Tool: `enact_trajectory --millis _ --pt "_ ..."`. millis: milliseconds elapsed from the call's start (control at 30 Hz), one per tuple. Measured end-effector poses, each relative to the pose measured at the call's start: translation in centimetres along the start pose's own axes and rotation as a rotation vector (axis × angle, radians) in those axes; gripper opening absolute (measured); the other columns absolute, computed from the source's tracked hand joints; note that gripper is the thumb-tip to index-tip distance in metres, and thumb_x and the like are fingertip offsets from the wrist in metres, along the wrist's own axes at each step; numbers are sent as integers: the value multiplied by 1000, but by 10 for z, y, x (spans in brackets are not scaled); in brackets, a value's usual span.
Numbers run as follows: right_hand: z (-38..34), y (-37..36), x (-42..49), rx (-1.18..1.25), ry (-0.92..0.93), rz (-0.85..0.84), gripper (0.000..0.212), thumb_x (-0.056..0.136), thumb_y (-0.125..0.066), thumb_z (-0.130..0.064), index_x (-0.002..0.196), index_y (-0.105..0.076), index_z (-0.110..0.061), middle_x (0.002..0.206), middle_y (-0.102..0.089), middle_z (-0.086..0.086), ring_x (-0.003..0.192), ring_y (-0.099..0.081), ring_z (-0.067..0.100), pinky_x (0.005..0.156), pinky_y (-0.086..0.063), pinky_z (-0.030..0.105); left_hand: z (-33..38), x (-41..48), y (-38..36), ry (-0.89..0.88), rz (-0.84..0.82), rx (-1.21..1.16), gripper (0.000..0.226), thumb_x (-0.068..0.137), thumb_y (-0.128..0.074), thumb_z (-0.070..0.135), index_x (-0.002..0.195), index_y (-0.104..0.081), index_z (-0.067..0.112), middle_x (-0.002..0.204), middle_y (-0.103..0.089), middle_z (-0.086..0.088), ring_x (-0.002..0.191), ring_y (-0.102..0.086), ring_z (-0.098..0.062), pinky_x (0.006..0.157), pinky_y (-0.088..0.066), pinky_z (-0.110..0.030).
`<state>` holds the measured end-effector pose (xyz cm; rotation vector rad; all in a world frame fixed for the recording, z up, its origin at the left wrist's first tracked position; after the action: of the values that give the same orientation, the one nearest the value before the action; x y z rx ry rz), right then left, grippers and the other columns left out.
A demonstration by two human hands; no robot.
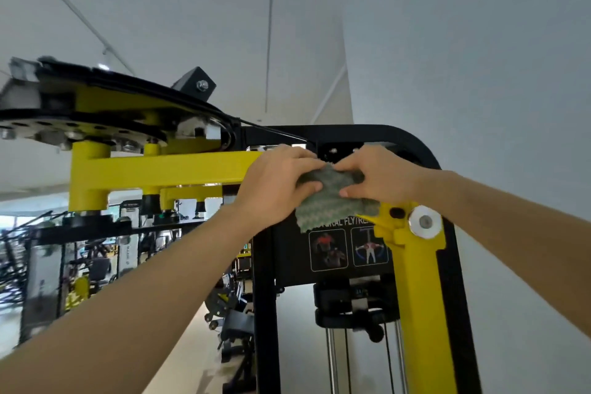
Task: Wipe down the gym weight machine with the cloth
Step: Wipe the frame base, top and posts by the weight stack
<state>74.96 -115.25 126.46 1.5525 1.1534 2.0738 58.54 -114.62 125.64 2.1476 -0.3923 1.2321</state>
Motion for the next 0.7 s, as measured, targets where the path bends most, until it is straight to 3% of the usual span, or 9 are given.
enact_trajectory --millis 167,267,367,467,567,600,700 --pt "57 11 -20 99 48 -143 14 87 -77 -27 100 -79 -24 78 -74 -12 74 -68 2 72 -51 19 36 41 -41 -94 -342 -43 37 89 -72 41 126 -68 36 112 -66 9 103 -59 -13 82 -47 -37" --pt "91 20 -27 273 23 -222 9 88 -75 -16 94 -80 -13 75 -76 -3 71 -71 11 71 -56 21 60 62 -62 -132 -413 -116 23 88 -73 39 108 -76 29 91 -67 10 84 -59 -8 74 -47 -35" --pt "119 22 -23 237 67 -236 11 86 -74 -6 90 -80 -14 74 -75 2 66 -68 10 68 -54 19 78 85 -79 -131 -442 -139 16 86 -74 38 93 -79 24 80 -72 8 74 -63 -9 72 -51 -35" --pt "142 31 -3 170 110 -69 15 84 -76 -8 94 -81 -19 81 -76 -3 69 -67 3 67 -52 16 78 113 -85 -71 -397 -20 12 88 -75 30 92 -80 21 82 -74 5 76 -62 -12 74 -48 -33" --pt "161 44 22 159 110 212 22 86 -76 -11 106 -79 -19 100 -76 -3 82 -65 5 74 -46 7 59 141 -81 16 -296 208 18 93 -69 26 107 -79 22 100 -76 3 92 -63 -18 79 -42 -28" --pt "163 46 30 168 110 283 26 86 -76 -10 110 -77 -18 105 -75 -1 86 -64 9 77 -46 8 50 149 -80 45 -272 262 20 94 -67 25 111 -78 22 104 -76 2 95 -64 -20 80 -41 -28" --pt "161 43 60 159 142 409 33 86 -73 -5 117 -74 -16 108 -74 6 97 -65 21 90 -48 31 20 169 -78 116 -267 397 20 96 -64 22 110 -78 20 102 -76 -3 96 -63 -26 78 -41 -31"
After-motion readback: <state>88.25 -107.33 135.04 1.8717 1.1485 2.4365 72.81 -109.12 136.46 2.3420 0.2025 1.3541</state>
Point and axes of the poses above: each hand's wrist, its own x-axis towards the middle knuckle, its own y-axis out of the back of the hand, z = x × y, the point moved 6 cm from there along x, towards the middle knuckle
